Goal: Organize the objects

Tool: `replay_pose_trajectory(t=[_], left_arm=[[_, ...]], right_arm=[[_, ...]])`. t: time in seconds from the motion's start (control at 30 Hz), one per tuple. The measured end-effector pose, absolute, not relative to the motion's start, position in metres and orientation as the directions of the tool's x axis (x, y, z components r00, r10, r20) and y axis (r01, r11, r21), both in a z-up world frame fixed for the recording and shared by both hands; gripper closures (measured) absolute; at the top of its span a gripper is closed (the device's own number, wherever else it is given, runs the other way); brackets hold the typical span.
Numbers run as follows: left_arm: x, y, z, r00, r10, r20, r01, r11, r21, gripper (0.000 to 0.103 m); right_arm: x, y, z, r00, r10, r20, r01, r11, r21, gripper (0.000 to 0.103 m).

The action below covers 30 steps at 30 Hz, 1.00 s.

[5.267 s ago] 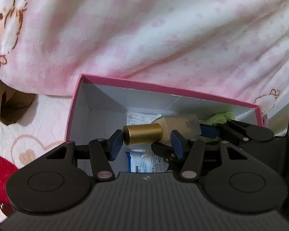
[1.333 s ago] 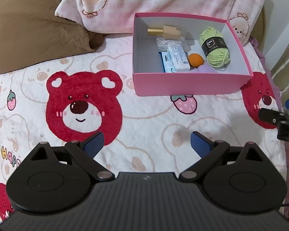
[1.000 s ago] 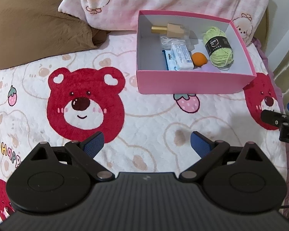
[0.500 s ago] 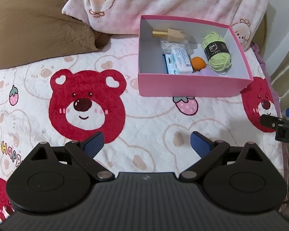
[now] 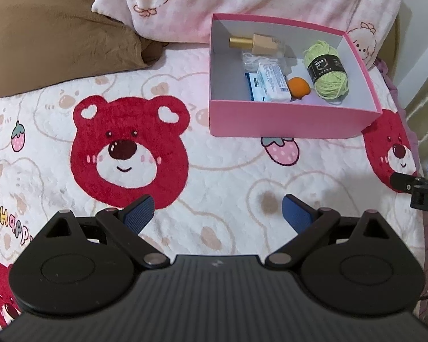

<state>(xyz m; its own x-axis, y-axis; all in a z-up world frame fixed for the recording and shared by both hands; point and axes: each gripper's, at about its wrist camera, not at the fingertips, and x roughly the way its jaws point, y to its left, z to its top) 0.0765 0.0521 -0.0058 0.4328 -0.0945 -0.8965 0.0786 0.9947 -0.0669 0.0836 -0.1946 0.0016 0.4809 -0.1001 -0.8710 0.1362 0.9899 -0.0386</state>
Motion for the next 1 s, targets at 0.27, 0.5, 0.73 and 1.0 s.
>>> replay_pose_trajectory(t=[0.27, 0.5, 0.73, 1.0], left_arm=[[0.0756, 0.0541, -0.0066, 0.428, -0.098, -0.898, 0.077, 0.994, -0.072, 0.006], [0.0760, 0.0529, -0.0056, 0.424, -0.094, -0.901, 0.078, 0.995, -0.067, 0.006], [0.0742, 0.0498, -0.0041, 0.422, -0.086, -0.902, 0.075, 0.995, -0.060, 0.006], [0.0740, 0.0483, -0.0051, 0.426, -0.046, -0.903, 0.076, 0.997, -0.015, 0.005]], right_arm=[[0.0835, -0.1901, 0.0048, 0.486, -0.094, -0.869, 0.127, 0.991, -0.036, 0.010], [0.0819, -0.1883, 0.0063, 0.489, -0.092, -0.867, 0.122, 0.992, -0.036, 0.010], [0.0817, -0.1891, 0.0064, 0.488, -0.092, -0.868, 0.126, 0.991, -0.035, 0.010], [0.0808, -0.1914, 0.0052, 0.487, -0.087, -0.869, 0.122, 0.992, -0.031, 0.010]])
